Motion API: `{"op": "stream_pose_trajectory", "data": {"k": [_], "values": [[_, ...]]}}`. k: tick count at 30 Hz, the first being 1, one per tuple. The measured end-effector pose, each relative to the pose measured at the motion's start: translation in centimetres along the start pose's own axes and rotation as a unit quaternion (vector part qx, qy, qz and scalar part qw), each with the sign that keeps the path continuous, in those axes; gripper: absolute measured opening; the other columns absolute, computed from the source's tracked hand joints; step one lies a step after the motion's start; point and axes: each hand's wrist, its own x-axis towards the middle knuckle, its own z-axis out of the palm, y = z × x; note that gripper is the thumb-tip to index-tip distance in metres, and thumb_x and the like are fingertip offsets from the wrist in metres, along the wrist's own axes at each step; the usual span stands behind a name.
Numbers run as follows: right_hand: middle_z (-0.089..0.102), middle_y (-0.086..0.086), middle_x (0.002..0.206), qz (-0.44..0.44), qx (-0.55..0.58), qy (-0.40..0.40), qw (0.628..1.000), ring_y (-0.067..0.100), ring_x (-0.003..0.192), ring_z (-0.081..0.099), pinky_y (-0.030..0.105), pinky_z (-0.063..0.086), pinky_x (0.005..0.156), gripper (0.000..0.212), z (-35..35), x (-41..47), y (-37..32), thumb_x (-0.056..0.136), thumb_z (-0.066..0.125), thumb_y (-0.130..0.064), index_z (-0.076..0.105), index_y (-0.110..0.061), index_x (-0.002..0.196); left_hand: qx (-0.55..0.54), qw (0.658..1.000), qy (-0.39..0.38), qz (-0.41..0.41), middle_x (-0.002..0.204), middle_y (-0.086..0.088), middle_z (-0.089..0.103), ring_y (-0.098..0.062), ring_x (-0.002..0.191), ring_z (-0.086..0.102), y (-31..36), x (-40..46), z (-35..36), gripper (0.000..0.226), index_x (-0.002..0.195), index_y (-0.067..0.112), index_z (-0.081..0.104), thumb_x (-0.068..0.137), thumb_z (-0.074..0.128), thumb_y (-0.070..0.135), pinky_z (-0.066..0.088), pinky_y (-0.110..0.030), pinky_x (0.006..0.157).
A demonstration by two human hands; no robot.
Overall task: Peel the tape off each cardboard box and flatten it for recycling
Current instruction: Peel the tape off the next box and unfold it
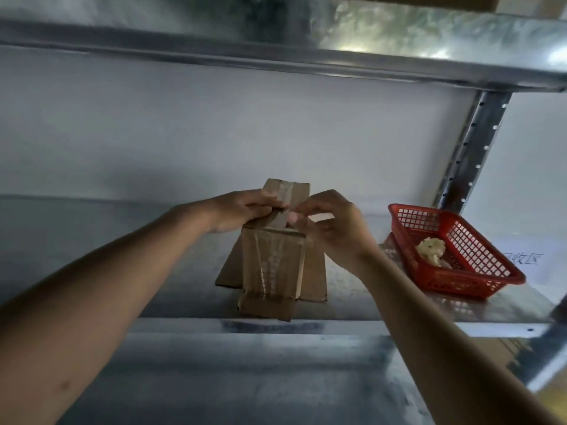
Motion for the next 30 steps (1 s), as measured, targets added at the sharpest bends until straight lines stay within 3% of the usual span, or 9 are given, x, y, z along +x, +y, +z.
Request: {"op": "stream_pose_trajectory", "data": {"k": [1, 3, 7, 12, 15, 22, 26, 30], "values": [[0.064, -0.012, 0.109, -0.01, 0.002, -0.019, 1.0, 0.004, 0.101, 0.069, 0.02, 0.06, 0.077, 0.035, -0.1, -0.9, -0.1, 0.069, 0.09, -0.056, 0.078, -0.036, 0.095, 0.014, 1.0, -0.005, 0.002, 0.157, 0.023, 0.034, -0.005, 0.148, 0.026, 0.0, 0.2, -0.1, 0.031, 0.125, 0.057, 0.058, 0.109, 0.048, 0.032, 0.02, -0.003, 0.105], [0.061, -0.01, 0.112, -0.013, -0.023, -0.026, 0.999, 0.006, 0.105, 0.068, 0.022, 0.059, 0.088, 0.055, 0.0, -2.4, 0.4, 0.058, 0.097, -0.049, 0.079, -0.032, 0.106, 0.055, 0.998, -0.014, 0.007, 0.163, 0.019, 0.031, -0.006, 0.152, 0.023, 0.0, 0.5, -0.3, 0.032, 0.132, 0.056, 0.057, 0.11, 0.047, 0.035, 0.015, -0.019, 0.116], [0.072, -0.008, 0.106, -0.024, -0.016, 0.035, 0.999, 0.007, 0.098, 0.074, 0.03, 0.063, 0.084, 0.056, 0.6, -4.3, 1.0, 0.067, 0.093, -0.036, 0.078, -0.019, 0.118, 0.083, 0.996, -0.026, 0.005, 0.166, 0.018, 0.029, -0.006, 0.153, 0.021, 0.1, 0.4, -0.8, 0.035, 0.14, 0.053, 0.055, 0.109, 0.047, 0.039, 0.011, -0.035, 0.126], [0.08, -0.008, 0.097, -0.032, 0.054, 0.109, 0.992, 0.013, 0.087, 0.079, 0.042, 0.066, 0.075, 0.025, 1.1, -5.5, 1.2, 0.083, 0.083, -0.016, 0.08, -0.025, 0.107, 0.098, 0.995, -0.03, 0.014, 0.163, 0.014, 0.035, -0.008, 0.151, 0.028, 0.4, 0.4, -0.8, 0.037, 0.144, 0.047, 0.056, 0.11, 0.046, 0.035, 0.015, -0.03, 0.121], [0.08, -0.006, 0.093, -0.047, 0.029, 0.141, 0.988, 0.015, 0.083, 0.079, 0.047, 0.065, 0.071, 0.025, 1.2, -5.6, 1.0, 0.088, 0.079, -0.002, 0.081, -0.023, 0.101, 0.112, 0.993, -0.03, 0.009, 0.162, 0.013, 0.036, -0.01, 0.15, 0.029, 0.7, 0.3, -0.8, 0.038, 0.145, 0.047, 0.055, 0.11, 0.046, 0.036, 0.018, -0.032, 0.122], [0.077, -0.003, 0.087, -0.181, -0.147, 0.156, 0.96, -0.001, 0.075, 0.069, 0.031, 0.061, 0.065, 0.013, 0.4, -5.3, -1.3, 0.09, 0.073, -0.002, 0.084, -0.009, 0.091, 0.18, 0.982, -0.052, -0.01, 0.164, 0.013, 0.036, -0.009, 0.15, 0.032, 2.5, 0.0, -1.0, 0.041, 0.15, 0.039, 0.051, 0.111, 0.043, 0.038, 0.02, -0.021, 0.108], [0.077, 0.0, 0.093, -0.236, -0.214, 0.123, 0.94, 0.009, 0.078, 0.073, 0.034, 0.06, 0.062, 0.013, 0.1, -5.3, -2.5, 0.089, 0.076, 0.002, 0.083, -0.008, 0.092, 0.219, 0.974, -0.066, -0.001, 0.161, 0.018, 0.04, -0.009, 0.147, 0.039, 3.3, -0.2, -1.3, 0.044, 0.148, 0.037, 0.056, 0.108, 0.043, 0.05, 0.029, -0.027, 0.111], [0.076, -0.001, 0.09, -0.193, -0.172, 0.115, 0.959, 0.01, 0.075, 0.072, 0.035, 0.061, 0.06, 0.011, 0.6, -4.9, -3.5, 0.088, 0.078, -0.001, 0.083, -0.01, 0.091, 0.251, 0.966, -0.064, 0.005, 0.158, 0.015, 0.045, -0.014, 0.146, 0.042, 4.1, -0.2, -1.3, 0.062, 0.148, 0.036, 0.056, 0.097, 0.048, 0.071, 0.032, -0.03, 0.111]]}}
